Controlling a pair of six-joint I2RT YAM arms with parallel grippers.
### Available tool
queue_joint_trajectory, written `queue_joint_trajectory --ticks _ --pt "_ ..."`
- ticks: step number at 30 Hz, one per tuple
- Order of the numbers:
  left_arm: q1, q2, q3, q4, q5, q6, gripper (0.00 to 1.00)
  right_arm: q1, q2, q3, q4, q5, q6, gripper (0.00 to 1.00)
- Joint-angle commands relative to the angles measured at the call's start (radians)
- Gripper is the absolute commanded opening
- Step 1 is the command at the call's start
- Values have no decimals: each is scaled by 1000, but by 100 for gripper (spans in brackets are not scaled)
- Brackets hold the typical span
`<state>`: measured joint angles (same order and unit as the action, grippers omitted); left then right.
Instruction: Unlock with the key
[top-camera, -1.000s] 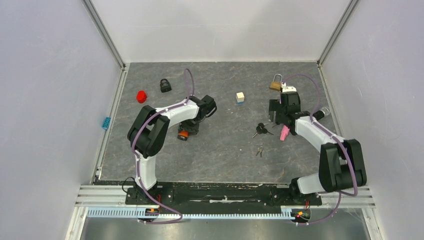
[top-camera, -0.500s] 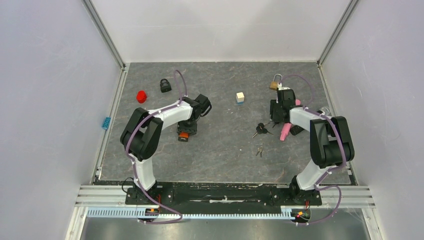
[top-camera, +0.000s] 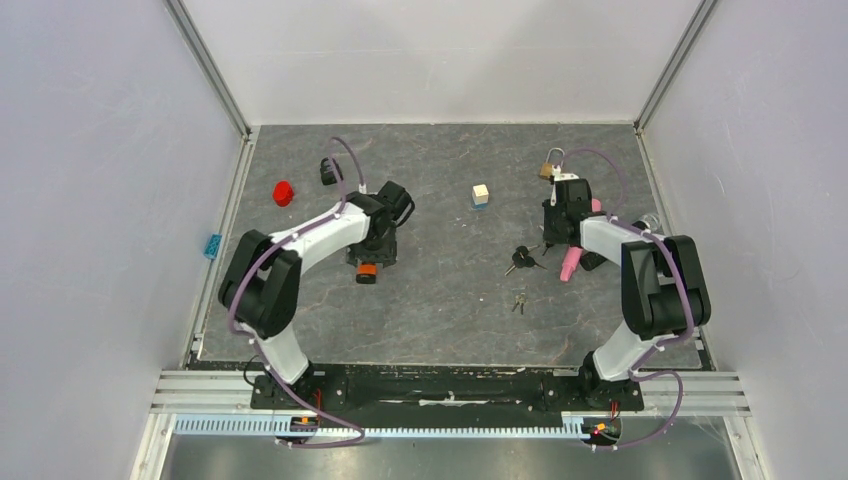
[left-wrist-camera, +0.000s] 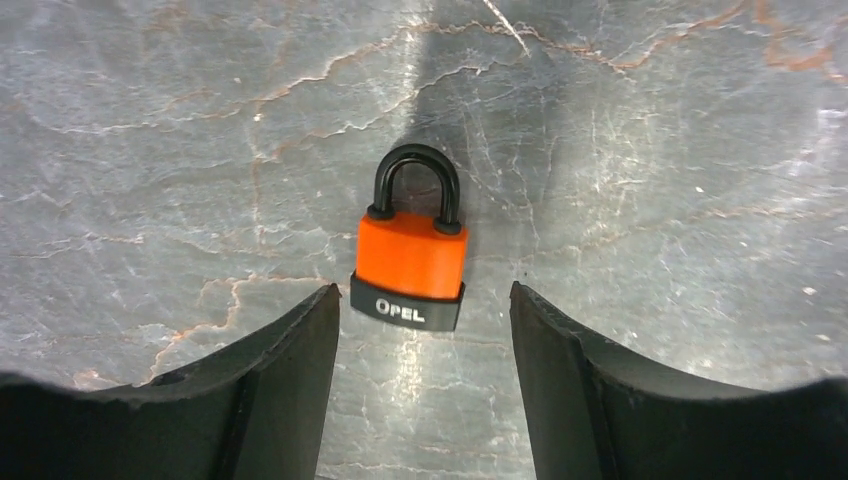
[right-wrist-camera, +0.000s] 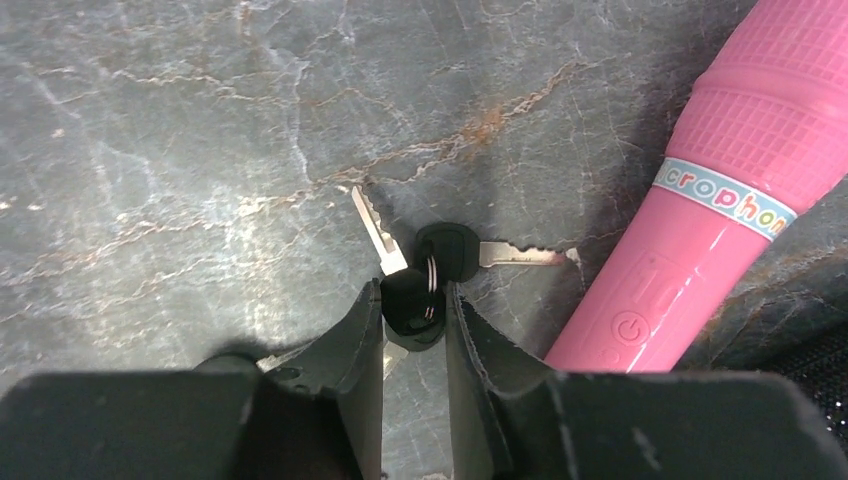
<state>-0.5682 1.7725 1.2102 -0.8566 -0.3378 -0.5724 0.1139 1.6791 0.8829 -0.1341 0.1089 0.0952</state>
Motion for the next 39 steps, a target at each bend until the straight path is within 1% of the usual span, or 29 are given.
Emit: queue_joint_trajectory --ticks 1,6,9,12,15,17,20,23,25,28,32,36,39 --pt "24 -132 8 9 4 -45 69 10 -105 -15 50 -58 -28 0" --pt "32 -268 6 19 4 -57 70 57 -213 -29 68 -105 -31 0" --pt "32 -373 -23 76 52 -61 70 120 -290 -55 96 -138 -24 0" --pt "33 -490 -85 179 126 -68 70 194 -357 -90 125 -150 -9 0" --pt "33 -599 -153 299 227 -86 71 254 -435 -156 215 -213 37 0" --pt "31 -657 -209 389 291 -123 71 294 -485 -207 297 -256 71 0" --pt "31 -721 -302 545 387 -202 72 368 -542 -264 391 -269 105 0" --pt "28 -740 -377 701 477 -273 72 441 -584 -321 489 -257 143 0" --pt "19 -730 -407 777 518 -302 72 487 -605 -350 546 -233 164 0" --pt "-24 -712 -435 877 518 -326 72 561 -618 -372 598 -179 172 0" --pt "-90 -680 -463 1006 509 -364 71 627 -611 -364 606 -118 173 0" --pt "-140 -638 -463 1044 455 -366 69 659 -619 -364 600 -85 175 0" --pt "-165 -593 -463 1084 453 -383 63 672 -634 -361 580 -68 172 0"
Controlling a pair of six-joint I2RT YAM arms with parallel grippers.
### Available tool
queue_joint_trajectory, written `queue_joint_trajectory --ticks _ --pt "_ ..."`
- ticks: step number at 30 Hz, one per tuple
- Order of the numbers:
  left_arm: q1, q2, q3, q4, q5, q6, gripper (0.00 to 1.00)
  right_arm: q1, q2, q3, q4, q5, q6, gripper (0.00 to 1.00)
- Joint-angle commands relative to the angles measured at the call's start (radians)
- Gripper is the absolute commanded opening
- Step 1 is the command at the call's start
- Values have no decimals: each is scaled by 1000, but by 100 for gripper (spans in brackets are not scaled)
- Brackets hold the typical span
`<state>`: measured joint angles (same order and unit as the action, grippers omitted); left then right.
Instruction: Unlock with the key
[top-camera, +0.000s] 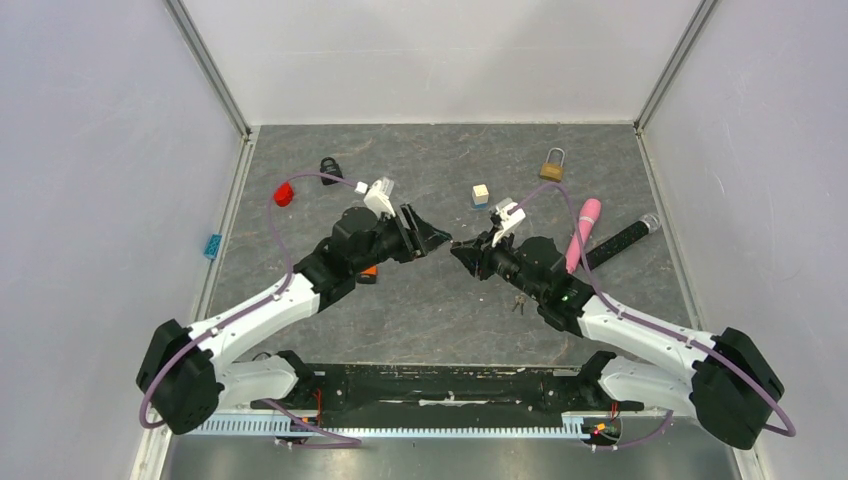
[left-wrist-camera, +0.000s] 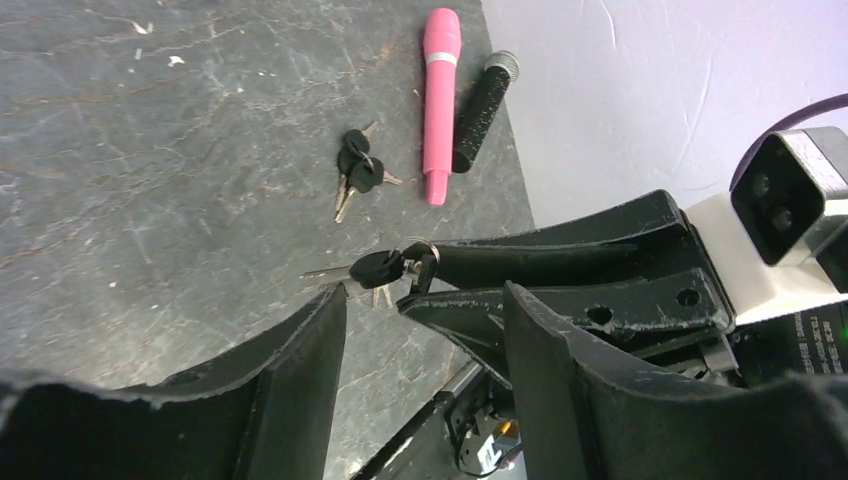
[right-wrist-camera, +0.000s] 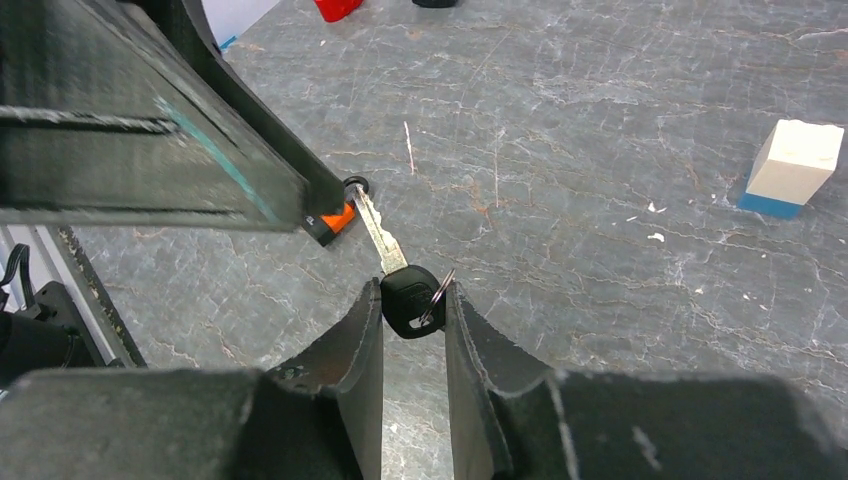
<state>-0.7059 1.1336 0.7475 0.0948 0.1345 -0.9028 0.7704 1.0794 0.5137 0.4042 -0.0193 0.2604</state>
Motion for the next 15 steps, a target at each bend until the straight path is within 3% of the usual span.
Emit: queue_joint_trajectory --ticks 1,5,10,15 --pt "-37 59 0 146 -20 -56 61 16 -41 8 34 63 5 0" --pt "-68 98 0 198 -36 -62 47 17 -71 3 14 78 -6 0" --pt "-82 112 8 214 -64 -53 42 21 -96 -16 12 81 -8 0" --pt "-90 117 -5 254 -75 -43 28 24 -111 -41 21 81 4 0"
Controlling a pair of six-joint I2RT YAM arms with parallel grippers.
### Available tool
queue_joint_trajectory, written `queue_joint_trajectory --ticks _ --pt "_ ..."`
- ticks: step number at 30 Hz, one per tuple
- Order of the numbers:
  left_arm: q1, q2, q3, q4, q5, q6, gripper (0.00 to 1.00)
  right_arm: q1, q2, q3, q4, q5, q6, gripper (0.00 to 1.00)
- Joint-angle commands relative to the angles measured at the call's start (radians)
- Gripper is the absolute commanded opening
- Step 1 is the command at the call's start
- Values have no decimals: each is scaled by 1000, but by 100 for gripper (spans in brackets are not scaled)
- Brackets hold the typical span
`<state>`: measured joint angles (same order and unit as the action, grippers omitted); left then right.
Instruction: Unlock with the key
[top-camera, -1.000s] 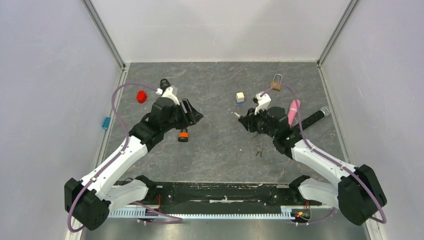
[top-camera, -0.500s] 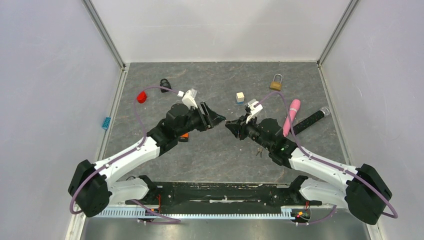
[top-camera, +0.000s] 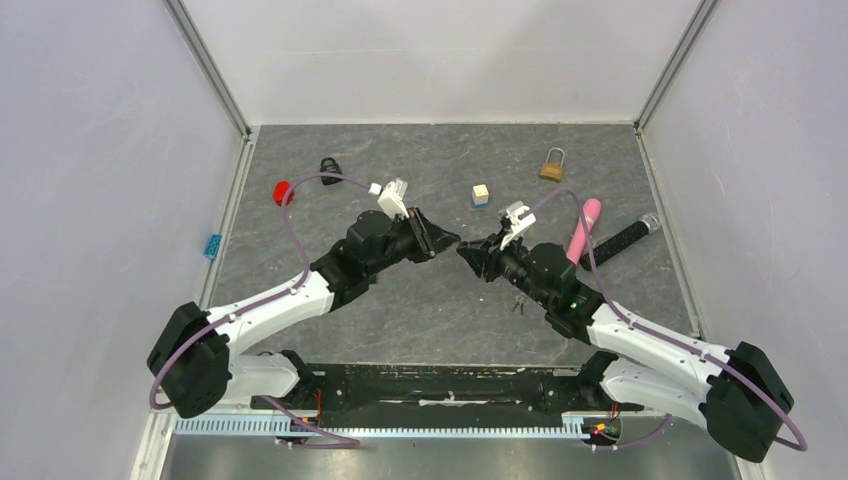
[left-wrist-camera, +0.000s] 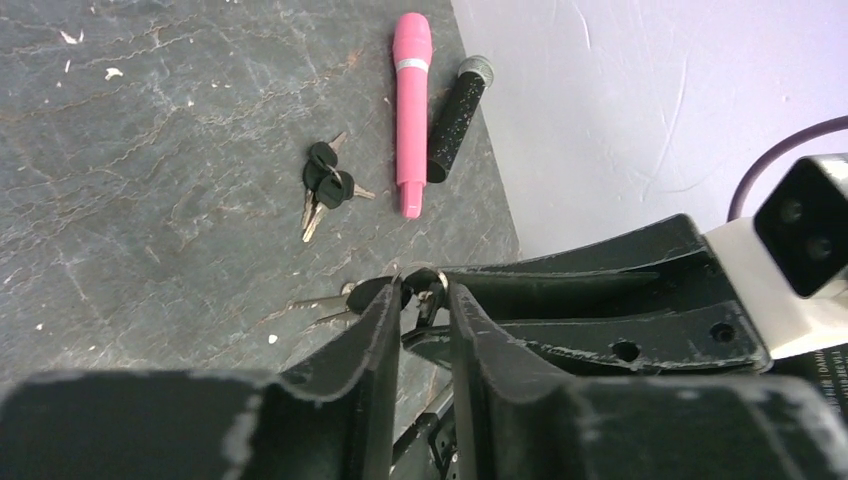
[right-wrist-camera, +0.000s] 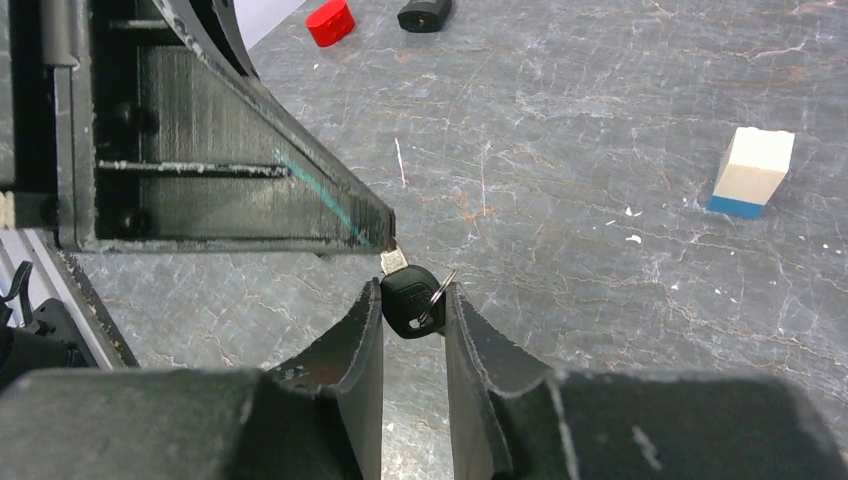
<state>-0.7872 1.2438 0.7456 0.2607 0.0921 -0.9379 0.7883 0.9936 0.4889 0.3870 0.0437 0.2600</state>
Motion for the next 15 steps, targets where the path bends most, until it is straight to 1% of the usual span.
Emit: queue_joint_trajectory --ticks 1,3,4,5,7,8,12,15 --pt "-9 10 -6 95 -31 -7 24 8 -30 -19 38 18 8 0" --pt "-11 11 -10 108 -29 0 13 7 -34 -24 38 18 9 0" --pt "-10 12 -12 114 -29 4 6 8 -36 -25 38 16 10 0" --pt "-10 11 -12 115 -29 9 2 8 -40 -27 38 16 11 0" --pt "-11 7 -10 112 -27 28 2 8 -45 -29 36 14 13 0" --pt "-10 3 -5 104 -26 44 2 8 -49 -30 33 11 14 5" --pt "-1 -21 36 -5 -23 153 2 7 -88 -38 16 -1 3 39" --pt "22 -39 93 -132 2 274 2 -11 -120 -44 12 -55 -20 56"
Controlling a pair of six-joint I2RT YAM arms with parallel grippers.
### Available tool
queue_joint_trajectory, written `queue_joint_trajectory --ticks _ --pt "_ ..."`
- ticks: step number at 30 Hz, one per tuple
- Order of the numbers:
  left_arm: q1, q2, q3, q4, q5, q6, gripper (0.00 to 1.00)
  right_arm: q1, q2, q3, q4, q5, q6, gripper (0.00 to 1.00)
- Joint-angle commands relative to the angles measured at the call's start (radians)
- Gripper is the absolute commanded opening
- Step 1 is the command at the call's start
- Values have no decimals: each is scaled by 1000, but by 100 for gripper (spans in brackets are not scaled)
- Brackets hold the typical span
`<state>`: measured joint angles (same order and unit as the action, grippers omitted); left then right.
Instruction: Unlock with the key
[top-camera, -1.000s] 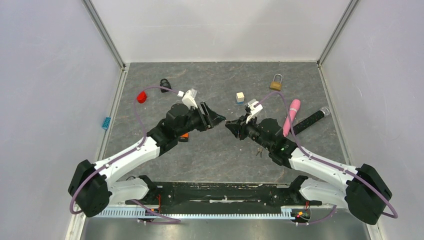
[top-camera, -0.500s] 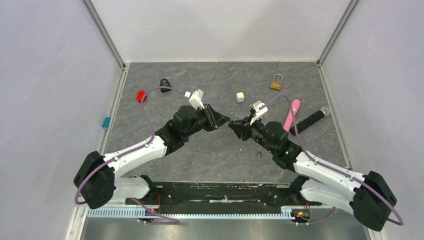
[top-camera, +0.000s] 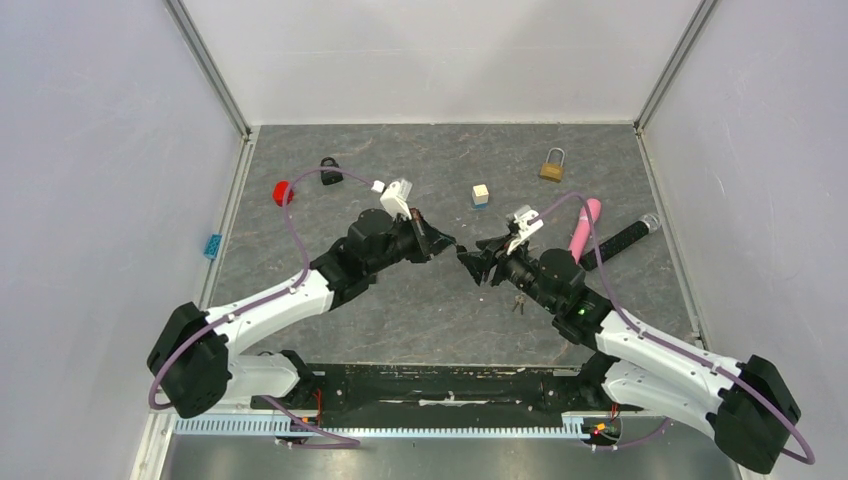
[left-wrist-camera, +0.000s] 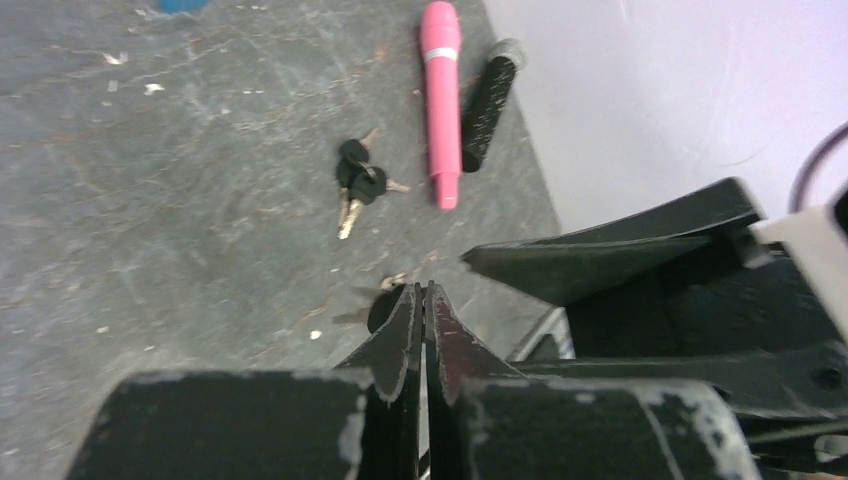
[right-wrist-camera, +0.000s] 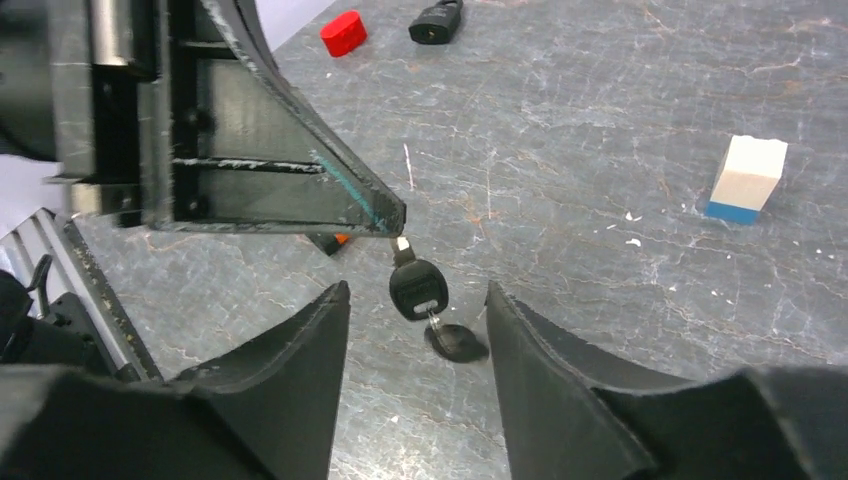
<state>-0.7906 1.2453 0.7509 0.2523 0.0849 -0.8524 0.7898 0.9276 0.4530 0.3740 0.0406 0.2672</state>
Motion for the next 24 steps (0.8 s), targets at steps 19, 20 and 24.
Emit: queue_joint_trajectory --ticks 19,20,24 --pt "39 -233 186 -276 356 572 2 -246 42 -19 646 -755 281 59" --pt "40 -238 186 -269 371 569 2 -245 52 -16 669 -770 290 57" --pt "39 -254 189 -225 416 546 2 -246 65 -7 703 -806 301 53"
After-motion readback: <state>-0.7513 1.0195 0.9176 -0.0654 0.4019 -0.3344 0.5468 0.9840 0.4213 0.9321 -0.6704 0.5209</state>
